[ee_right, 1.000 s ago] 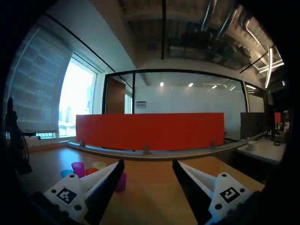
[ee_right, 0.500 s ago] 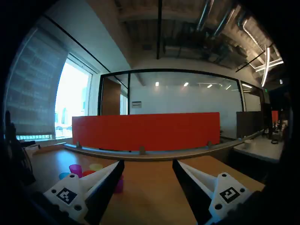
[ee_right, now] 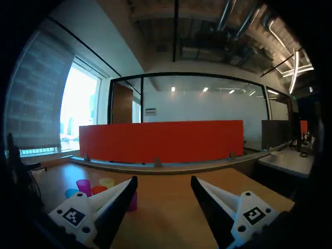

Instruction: Pour water

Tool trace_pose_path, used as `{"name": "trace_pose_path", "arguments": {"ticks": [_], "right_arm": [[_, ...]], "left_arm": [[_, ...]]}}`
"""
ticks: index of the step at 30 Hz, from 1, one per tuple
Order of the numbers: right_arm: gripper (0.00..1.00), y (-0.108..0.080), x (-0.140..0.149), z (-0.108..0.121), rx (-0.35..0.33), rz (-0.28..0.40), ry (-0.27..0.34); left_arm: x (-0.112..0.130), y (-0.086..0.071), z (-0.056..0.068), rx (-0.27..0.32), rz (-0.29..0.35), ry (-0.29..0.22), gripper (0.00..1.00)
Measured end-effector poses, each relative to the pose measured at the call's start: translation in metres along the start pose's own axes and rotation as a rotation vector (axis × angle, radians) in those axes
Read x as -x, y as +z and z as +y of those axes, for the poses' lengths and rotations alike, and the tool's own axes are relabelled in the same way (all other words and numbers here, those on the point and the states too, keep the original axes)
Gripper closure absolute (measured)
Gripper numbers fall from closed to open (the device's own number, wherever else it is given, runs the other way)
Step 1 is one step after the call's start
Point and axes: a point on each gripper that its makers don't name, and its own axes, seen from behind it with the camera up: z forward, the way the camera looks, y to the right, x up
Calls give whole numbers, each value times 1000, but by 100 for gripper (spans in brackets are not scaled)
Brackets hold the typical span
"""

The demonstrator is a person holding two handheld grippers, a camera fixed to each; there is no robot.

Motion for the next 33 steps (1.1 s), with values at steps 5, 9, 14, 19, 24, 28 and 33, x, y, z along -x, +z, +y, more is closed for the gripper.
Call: {"name": "trace_pose_path", "arguments": {"ticks": [5, 9, 14, 19, 24, 28, 33], "right_arm": [[1, 1, 1, 1, 1, -1, -1], [1, 2, 0, 4, 7, -2, -2], [1, 2, 0, 5, 10, -3, -2], [1, 1, -3, 5, 14, -1, -6], [1, 0, -4, 4, 11, 1, -7], [1, -2, -4, 6, 13, 1, -5], [1, -4, -4, 10, 19, 4, -5]], "left_arm": [[9, 3, -1, 1, -22, -15, 0], [12, 4, -2, 7, -29, -32, 0], [16, 5, -2, 9, -46, -30, 0], [19, 6, -1, 11, -57, -30, 0], [19, 6, -1, 11, -57, -30, 0], [20, 6, 0, 15, -58, -29, 0], [20, 6, 0, 17, -59, -29, 0]]}}
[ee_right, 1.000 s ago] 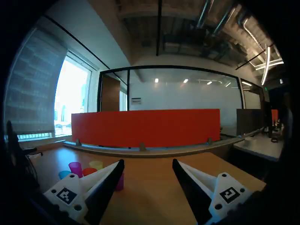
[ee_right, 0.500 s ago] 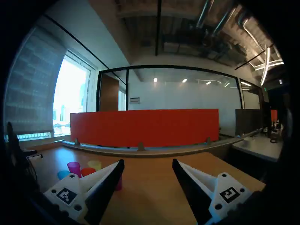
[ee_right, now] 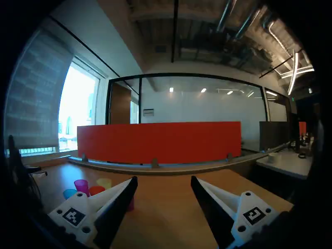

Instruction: Pour water

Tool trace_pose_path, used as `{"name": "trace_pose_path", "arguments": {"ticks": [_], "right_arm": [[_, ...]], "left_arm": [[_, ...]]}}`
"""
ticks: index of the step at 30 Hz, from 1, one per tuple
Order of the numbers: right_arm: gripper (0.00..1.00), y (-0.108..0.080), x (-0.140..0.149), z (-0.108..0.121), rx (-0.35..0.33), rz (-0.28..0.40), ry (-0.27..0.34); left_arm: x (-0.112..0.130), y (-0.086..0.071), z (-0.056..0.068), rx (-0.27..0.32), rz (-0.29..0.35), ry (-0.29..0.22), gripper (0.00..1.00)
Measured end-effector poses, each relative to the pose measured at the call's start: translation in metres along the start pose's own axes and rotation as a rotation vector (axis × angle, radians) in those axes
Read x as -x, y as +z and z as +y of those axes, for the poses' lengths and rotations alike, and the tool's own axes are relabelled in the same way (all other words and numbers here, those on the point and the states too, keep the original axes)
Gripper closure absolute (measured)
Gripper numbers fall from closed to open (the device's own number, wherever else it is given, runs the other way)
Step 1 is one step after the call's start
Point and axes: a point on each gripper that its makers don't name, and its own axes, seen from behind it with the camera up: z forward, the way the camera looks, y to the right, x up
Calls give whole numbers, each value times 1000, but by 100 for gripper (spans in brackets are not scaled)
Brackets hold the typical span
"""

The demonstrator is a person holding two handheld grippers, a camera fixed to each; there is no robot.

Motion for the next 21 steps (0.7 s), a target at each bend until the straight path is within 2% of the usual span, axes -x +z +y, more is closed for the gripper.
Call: {"name": "trace_pose_path", "arguments": {"ticks": [12, 21], "right_arm": [[1, -2, -3, 5, 0, 15, -20], [1, 7, 9, 8, 7, 22, -66]], "left_arm": [[0, 0, 0, 0, -1, 1, 0], [0, 0, 0, 0, -1, 1, 0]]}}
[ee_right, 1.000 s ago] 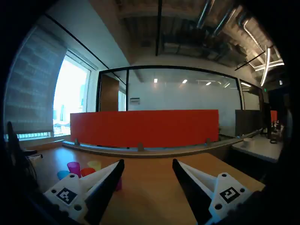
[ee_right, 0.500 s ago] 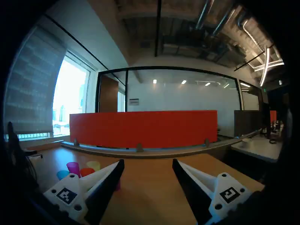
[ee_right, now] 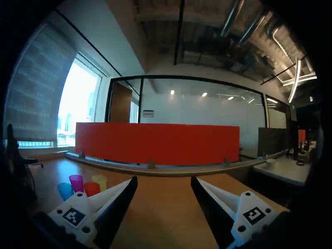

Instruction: Pour water

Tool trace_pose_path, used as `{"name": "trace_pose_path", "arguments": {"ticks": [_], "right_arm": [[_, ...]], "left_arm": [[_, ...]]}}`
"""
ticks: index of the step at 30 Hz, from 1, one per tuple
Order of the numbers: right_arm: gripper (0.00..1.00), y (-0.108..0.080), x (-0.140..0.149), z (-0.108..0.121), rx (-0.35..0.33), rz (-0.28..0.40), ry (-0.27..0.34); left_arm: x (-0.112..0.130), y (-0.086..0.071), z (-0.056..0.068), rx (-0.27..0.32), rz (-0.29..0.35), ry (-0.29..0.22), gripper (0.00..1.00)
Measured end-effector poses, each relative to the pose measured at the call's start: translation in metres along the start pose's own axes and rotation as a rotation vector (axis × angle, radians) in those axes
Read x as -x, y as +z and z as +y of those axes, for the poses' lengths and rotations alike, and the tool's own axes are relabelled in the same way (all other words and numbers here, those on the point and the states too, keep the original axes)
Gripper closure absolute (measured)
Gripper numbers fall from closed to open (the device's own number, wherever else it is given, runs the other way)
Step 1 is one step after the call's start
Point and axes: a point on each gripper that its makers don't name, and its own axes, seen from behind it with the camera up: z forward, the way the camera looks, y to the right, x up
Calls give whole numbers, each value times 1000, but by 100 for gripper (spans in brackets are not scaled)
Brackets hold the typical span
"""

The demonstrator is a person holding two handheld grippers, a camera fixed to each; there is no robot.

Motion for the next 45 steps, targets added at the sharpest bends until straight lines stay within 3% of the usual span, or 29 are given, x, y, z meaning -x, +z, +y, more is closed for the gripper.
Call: {"name": "trace_pose_path", "arguments": {"ticks": [8, 17, 23, 30, 45], "right_arm": [[1, 16, 7, 7, 26, 19, -41], [1, 28, 24, 10, 30, 16, 35], [1, 30, 38, -2, 14, 13, 74], [1, 32, 55, -17, 1, -4, 70], [1, 38, 83, -15, 29, -43, 83]], "left_arm": [[0, 0, 0, 0, 0, 0, 0], [0, 0, 1, 0, 0, 0, 0], [0, 0, 1, 0, 0, 0, 0], [0, 0, 1, 0, 0, 0, 0], [0, 0, 0, 0, 0, 0, 0]]}}
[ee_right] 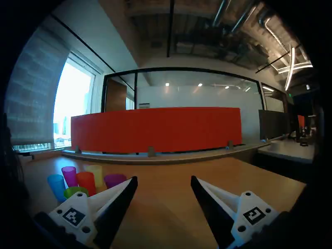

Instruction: Pour water

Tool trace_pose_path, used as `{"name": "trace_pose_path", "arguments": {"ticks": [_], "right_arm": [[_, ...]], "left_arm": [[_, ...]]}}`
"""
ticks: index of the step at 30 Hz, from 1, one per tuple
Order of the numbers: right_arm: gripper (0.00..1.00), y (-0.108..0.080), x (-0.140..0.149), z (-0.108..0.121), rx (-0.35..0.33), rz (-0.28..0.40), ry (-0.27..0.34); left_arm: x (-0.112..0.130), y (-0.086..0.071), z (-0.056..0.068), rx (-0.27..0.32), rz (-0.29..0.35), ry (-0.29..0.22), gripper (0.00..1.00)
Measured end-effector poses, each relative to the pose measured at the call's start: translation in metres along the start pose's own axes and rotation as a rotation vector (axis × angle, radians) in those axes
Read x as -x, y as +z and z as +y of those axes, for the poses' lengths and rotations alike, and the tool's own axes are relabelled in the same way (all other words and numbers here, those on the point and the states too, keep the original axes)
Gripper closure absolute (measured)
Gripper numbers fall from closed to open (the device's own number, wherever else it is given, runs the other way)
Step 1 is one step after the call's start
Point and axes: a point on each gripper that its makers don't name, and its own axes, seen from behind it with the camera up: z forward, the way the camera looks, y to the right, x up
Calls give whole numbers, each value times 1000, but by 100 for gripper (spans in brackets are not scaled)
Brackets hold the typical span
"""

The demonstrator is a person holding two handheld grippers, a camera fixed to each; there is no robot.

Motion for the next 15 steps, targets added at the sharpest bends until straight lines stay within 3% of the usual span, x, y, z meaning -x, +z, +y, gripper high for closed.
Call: {"name": "trace_pose_path", "arguments": {"ticks": [15], "right_arm": [[1, 2, 9, 5, 12, -23, -17]], "left_arm": [[0, 1, -1, 0, 0, 0, 0]]}}
